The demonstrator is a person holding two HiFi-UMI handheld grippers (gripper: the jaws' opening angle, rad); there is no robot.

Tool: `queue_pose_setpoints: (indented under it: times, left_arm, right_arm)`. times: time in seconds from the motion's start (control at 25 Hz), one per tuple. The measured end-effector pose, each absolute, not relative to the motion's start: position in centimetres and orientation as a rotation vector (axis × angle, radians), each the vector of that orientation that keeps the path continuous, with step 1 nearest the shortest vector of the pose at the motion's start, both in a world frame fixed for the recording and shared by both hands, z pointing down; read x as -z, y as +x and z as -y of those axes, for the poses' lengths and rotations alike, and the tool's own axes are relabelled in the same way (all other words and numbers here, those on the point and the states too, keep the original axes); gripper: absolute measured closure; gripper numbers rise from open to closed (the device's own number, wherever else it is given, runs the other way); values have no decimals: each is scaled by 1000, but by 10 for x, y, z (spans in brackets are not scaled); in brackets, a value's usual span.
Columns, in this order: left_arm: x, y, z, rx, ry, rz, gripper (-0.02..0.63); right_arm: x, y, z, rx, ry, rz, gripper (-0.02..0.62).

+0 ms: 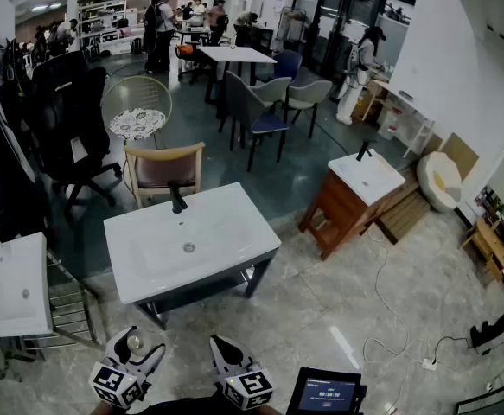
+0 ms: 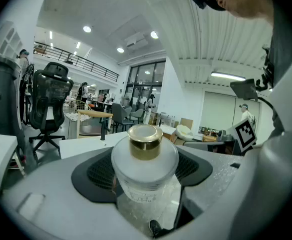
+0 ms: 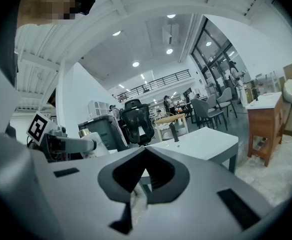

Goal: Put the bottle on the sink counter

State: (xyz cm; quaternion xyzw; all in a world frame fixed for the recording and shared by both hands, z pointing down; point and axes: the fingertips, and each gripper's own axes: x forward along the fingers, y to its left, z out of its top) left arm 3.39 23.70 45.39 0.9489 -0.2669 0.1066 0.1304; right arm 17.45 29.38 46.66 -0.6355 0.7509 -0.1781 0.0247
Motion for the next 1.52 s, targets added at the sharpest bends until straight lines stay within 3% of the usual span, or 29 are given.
queue_pose_setpoints:
  times: [0.28, 0.52, 1.52]
  left_arm:
    - [-484, -92, -311, -501, 2779, 727, 268]
    - [-481, -135, -348, -531, 2801, 780, 268]
    - [-465, -95, -420, -526, 2703, 1010, 268]
  right_arm:
    - [-478, 41, -369, 629, -2011, -2317, 600]
    - [-461, 0, -400, 619, -1976, -2387, 600]
    - [-440, 40, -445, 502, -1710, -2507, 600]
